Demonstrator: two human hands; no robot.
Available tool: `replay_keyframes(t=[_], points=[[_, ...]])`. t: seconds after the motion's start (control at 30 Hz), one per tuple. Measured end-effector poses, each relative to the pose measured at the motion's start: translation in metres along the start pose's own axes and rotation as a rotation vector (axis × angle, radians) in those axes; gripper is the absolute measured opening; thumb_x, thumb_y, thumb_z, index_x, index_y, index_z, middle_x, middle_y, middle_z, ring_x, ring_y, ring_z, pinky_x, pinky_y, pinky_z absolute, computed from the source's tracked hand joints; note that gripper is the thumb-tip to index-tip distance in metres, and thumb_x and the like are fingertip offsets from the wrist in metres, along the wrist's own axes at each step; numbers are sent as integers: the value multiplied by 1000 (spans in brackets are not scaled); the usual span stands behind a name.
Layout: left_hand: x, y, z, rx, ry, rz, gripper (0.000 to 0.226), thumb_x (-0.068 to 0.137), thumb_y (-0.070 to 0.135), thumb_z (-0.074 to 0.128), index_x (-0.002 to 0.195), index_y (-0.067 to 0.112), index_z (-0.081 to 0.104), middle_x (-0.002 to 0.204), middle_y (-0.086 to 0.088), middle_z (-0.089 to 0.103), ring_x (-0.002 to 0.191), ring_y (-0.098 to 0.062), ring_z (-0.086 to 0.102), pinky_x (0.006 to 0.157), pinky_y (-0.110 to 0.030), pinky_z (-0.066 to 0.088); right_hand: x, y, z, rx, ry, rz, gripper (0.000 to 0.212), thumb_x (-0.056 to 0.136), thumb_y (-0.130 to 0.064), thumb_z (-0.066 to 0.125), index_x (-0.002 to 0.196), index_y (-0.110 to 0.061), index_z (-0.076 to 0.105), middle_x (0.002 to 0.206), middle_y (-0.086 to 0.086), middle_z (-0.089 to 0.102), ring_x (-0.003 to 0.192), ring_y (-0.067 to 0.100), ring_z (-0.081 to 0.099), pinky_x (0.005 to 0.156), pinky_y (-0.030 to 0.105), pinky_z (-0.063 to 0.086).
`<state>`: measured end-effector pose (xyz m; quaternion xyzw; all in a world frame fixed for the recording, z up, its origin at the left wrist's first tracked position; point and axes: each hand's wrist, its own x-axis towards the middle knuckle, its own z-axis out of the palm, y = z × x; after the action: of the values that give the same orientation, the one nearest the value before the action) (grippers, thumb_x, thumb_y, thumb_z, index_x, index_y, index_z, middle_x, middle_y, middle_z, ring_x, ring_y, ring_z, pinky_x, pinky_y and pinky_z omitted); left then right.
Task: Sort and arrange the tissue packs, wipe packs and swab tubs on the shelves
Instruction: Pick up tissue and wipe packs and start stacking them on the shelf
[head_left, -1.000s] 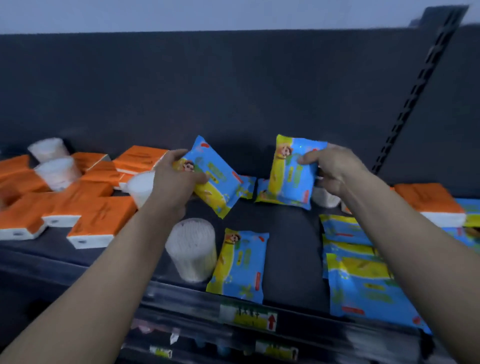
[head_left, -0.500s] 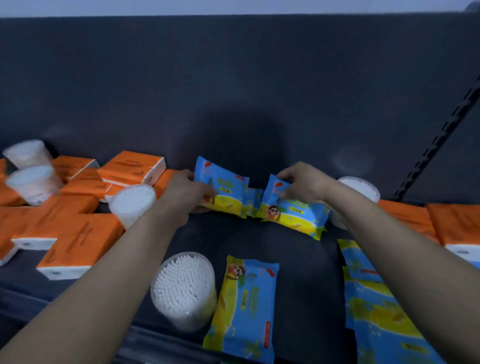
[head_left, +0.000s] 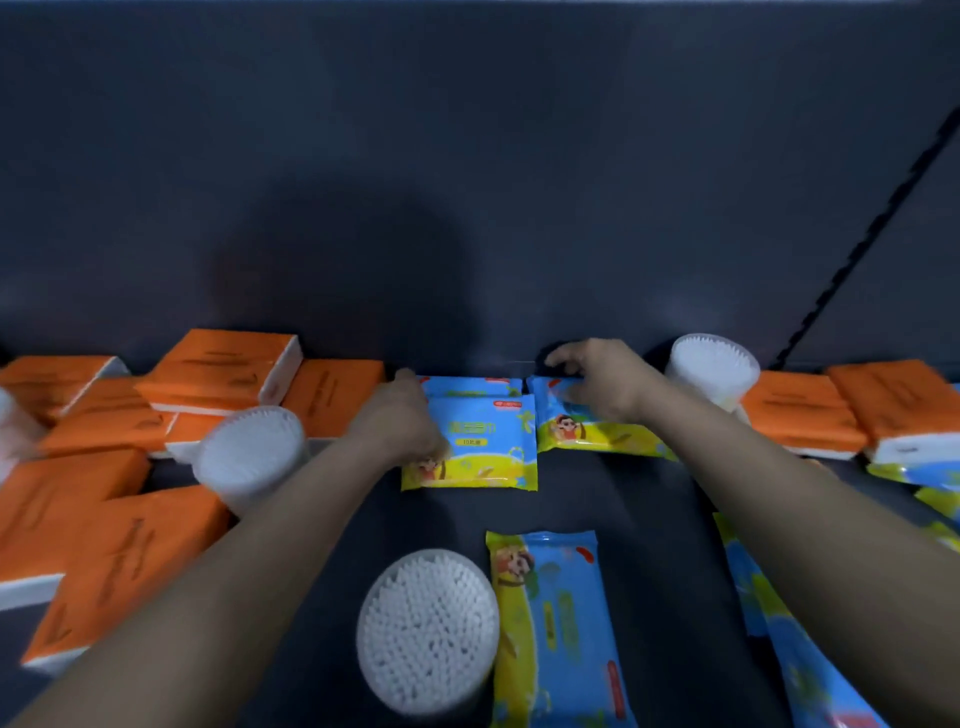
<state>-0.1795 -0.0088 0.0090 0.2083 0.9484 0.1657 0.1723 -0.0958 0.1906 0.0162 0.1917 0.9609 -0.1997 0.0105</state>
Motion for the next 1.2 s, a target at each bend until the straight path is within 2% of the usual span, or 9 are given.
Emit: replay_keyframes(t=[0.1, 0.23, 0.33, 0.5, 0.63, 0.73, 0.93, 1.1, 1.2], points=[[4, 0, 0, 47, 23, 29, 70, 69, 26, 78, 123, 0, 42, 125, -15, 52, 113, -28, 52, 78, -28, 41, -9, -3, -2, 35, 79, 21, 41, 84, -12, 65, 125, -14, 59, 119, 9, 65, 112, 21, 59, 96, 28, 45], [5, 1, 2, 113, 141, 134, 63, 73, 26, 76, 117, -2, 43, 122, -21, 46, 108, -34, 52, 82, -33, 42, -27, -9, -7, 23, 178, 50, 38, 85, -4, 54, 122, -11, 62, 114, 9, 67, 109, 23, 60, 90, 24, 42], [3, -1, 5, 148, 192, 201, 61, 73, 29, 76, 115, 1, 42, 121, -20, 42, 100, -36, 55, 76, -36, 43, -42, -15, -8, 14, 223, 64, 35, 87, -5, 52, 120, -11, 63, 113, 10, 68, 109, 26, 60, 91, 28, 43], [-7, -8, 7, 261, 314, 287, 54, 79, 30, 70, 118, 6, 42, 121, -16, 41, 103, -34, 54, 70, -36, 40, -64, -29, -2, -3, 235, 65, 30, 87, -10, 57, 116, -12, 66, 104, 9, 69, 101, 25, 62, 84, 27, 43], [-20, -21, -6, 153, 389, 433, 38, 82, 25, 65, 114, 8, 50, 114, -14, 50, 105, -33, 52, 85, -39, 42, -68, -50, 5, 4, 207, 29, 31, 87, -14, 59, 118, -12, 64, 103, 8, 69, 100, 26, 61, 86, 29, 44], [-32, -41, -23, 20, 445, 486, 30, 82, 23, 64, 109, 9, 57, 108, -14, 56, 101, -31, 54, 86, -36, 38, -62, -73, 12, 9, 178, -31, 33, 87, -20, 62, 119, -12, 63, 106, 8, 68, 101, 26, 60, 87, 30, 43], [-49, -96, -63, -127, 610, 354, 25, 84, 19, 64, 107, 9, 62, 101, -9, 59, 95, -23, 55, 76, -23, 34, -32, -123, 24, 42, 77, -187, 41, 87, -27, 65, 125, -12, 58, 118, 6, 64, 111, 21, 58, 95, 28, 43], [-54, -139, -80, -131, 669, 146, 27, 80, 15, 67, 106, 6, 63, 102, -13, 61, 95, -26, 58, 79, -30, 40, 4, -161, 31, 13, -24, -310, 51, 86, -30, 67, 131, -12, 53, 129, 8, 59, 119, 22, 54, 98, 29, 42], [-54, -156, -85, -103, 682, 29, 31, 81, 17, 66, 109, 5, 62, 108, -16, 61, 101, -29, 57, 83, -32, 39, 28, -175, 41, -47, -117, -283, 60, 85, -41, 65, 134, -11, 48, 135, 9, 53, 122, 24, 51, 96, 30, 41]])
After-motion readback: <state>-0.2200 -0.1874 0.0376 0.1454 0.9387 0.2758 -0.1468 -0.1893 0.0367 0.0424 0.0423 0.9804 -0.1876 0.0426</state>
